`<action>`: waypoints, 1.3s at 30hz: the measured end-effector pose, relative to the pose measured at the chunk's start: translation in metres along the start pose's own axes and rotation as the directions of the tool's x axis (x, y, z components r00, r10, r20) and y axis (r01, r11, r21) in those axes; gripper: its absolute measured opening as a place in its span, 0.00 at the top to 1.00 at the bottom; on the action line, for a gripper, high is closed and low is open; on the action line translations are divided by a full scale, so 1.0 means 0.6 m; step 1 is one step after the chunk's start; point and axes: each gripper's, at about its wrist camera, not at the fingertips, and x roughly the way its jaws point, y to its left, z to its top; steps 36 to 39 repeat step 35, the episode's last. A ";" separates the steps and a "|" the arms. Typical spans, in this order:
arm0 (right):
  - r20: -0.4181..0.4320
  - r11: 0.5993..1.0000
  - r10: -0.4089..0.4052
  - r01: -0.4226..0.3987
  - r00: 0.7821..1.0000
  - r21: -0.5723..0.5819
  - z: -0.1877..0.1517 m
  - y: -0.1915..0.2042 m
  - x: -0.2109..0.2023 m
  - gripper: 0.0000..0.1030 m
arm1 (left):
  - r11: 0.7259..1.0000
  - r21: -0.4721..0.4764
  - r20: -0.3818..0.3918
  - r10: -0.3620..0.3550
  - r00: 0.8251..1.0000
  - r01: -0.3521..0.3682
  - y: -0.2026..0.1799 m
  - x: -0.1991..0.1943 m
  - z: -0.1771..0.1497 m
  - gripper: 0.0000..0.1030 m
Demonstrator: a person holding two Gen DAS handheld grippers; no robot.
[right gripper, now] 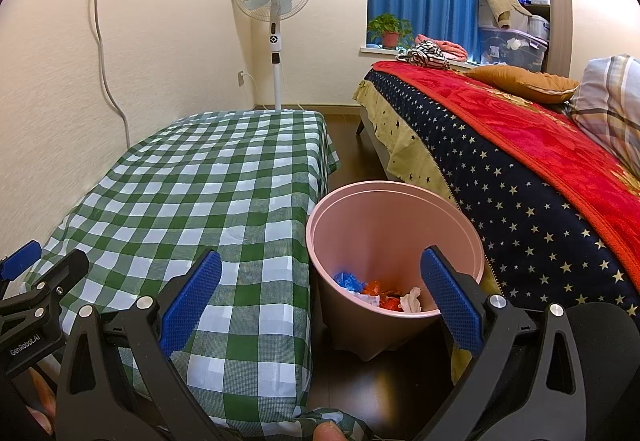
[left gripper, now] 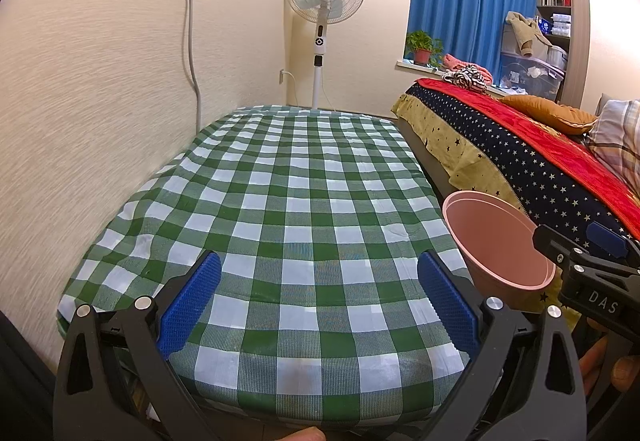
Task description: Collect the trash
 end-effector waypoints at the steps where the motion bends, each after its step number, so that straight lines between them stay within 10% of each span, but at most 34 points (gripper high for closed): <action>1: 0.000 1.000 0.000 0.000 1.000 0.000 0.000 -0.001 0.000 0.05 | 1.000 0.000 0.000 0.000 1.000 0.000 0.000 0.000 0.000 0.07; 39: 0.003 1.000 -0.001 0.001 1.000 0.000 0.002 -0.011 -0.003 0.05 | 1.000 0.005 0.000 -0.003 1.000 0.003 -0.003 0.001 0.000 0.08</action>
